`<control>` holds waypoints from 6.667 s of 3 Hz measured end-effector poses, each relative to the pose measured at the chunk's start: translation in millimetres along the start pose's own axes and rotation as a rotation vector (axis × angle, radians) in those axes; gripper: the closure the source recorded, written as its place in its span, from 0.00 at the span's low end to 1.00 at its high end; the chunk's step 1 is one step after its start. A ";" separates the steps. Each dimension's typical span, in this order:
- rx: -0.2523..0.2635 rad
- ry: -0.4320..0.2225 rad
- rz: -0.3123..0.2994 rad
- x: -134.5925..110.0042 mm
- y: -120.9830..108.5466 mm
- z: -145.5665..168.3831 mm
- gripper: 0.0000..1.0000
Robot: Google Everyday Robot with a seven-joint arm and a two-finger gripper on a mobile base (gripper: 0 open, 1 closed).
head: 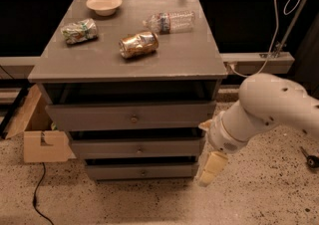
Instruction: Open bottom drawer
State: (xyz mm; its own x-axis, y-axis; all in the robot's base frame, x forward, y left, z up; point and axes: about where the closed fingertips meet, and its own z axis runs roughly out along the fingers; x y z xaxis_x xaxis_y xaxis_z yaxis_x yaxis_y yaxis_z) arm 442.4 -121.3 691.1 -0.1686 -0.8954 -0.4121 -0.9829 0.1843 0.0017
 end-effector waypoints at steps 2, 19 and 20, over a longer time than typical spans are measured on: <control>-0.031 0.063 -0.028 65.1 -19.3 140.5 0.00; 0.063 -0.100 -0.133 137.2 -143.7 504.2 0.92; 0.063 -0.100 -0.133 137.2 -143.7 504.2 0.69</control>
Offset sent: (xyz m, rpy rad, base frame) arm 0.0481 0.0062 -0.2568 -0.0357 0.0348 0.0722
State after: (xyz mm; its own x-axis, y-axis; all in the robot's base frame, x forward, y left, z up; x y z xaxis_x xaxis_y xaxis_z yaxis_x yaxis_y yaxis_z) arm 598.0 -66.3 174.9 -0.0263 -0.8694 -0.4934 -0.9889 0.0950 -0.1146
